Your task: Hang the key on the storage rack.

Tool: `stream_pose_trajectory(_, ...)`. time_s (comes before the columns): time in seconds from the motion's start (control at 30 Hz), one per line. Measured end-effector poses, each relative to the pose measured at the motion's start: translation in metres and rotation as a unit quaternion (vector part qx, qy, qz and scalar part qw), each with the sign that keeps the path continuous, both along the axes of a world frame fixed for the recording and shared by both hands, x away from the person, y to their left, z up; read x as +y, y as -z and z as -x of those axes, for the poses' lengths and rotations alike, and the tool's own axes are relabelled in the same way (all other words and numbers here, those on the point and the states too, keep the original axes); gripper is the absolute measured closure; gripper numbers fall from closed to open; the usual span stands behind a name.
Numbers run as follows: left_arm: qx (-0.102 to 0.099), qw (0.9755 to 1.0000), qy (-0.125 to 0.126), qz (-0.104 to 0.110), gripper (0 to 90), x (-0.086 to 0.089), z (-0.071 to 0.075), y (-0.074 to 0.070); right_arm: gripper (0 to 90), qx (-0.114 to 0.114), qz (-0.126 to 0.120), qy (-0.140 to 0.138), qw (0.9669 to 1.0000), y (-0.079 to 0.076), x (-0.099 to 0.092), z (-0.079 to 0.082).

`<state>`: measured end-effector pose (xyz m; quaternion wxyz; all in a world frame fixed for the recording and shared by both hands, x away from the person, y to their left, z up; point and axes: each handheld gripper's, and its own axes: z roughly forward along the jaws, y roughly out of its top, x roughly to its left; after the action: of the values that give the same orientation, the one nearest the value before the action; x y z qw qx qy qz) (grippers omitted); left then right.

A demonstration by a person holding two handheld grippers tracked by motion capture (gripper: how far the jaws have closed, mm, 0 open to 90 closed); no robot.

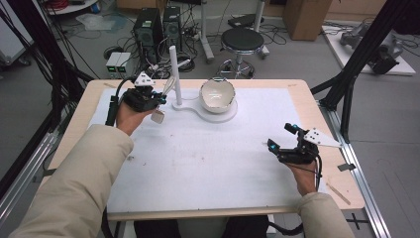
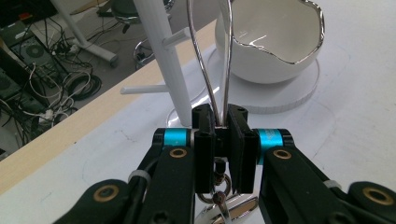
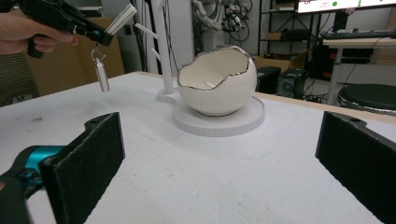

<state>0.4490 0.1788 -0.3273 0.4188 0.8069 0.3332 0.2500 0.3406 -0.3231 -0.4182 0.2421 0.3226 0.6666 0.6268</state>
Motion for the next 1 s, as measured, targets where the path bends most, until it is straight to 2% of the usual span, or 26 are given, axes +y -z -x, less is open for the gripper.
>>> stream_pose_trajectory(0.17,0.001,0.9999,-0.005,0.009,81.7,0.004,-0.005,0.003,0.4,-0.017,0.005,0.012,0.9998,-0.001,0.004,0.002)
stream_pose_trajectory(0.3,0.002,1.0,-0.003,0.006,81.7,0.003,-0.007,0.005,0.4,-0.008,0.003,0.014,0.9999,-0.001,0.004,0.003)
stream_pose_trajectory(0.43,0.002,1.0,-0.005,0.006,81.8,0.002,-0.009,0.007,0.4,-0.012,0.0,0.016,0.9998,-0.001,0.003,0.005)
stream_pose_trajectory(0.5,0.003,1.0,-0.004,0.002,81.7,0.002,-0.01,0.008,0.4,-0.017,-0.006,0.02,0.9996,0.002,0.001,0.007)
stream_pose_trajectory(0.67,0.001,1.0,-0.006,-0.001,81.7,-0.001,-0.012,0.011,0.4,-0.011,-0.012,0.031,0.9994,0.013,-0.003,0.012)
stream_pose_trajectory(0.9,0.001,0.9999,-0.011,-0.008,81.7,-0.002,-0.014,0.013,0.4,-0.015,-0.004,0.028,0.9995,0.021,-0.004,0.015)
stream_pose_trajectory(1.0,0.0,0.9999,-0.015,-0.006,81.7,-0.002,-0.016,0.014,0.4,-0.016,0.001,0.03,0.9994,0.024,-0.004,0.016)
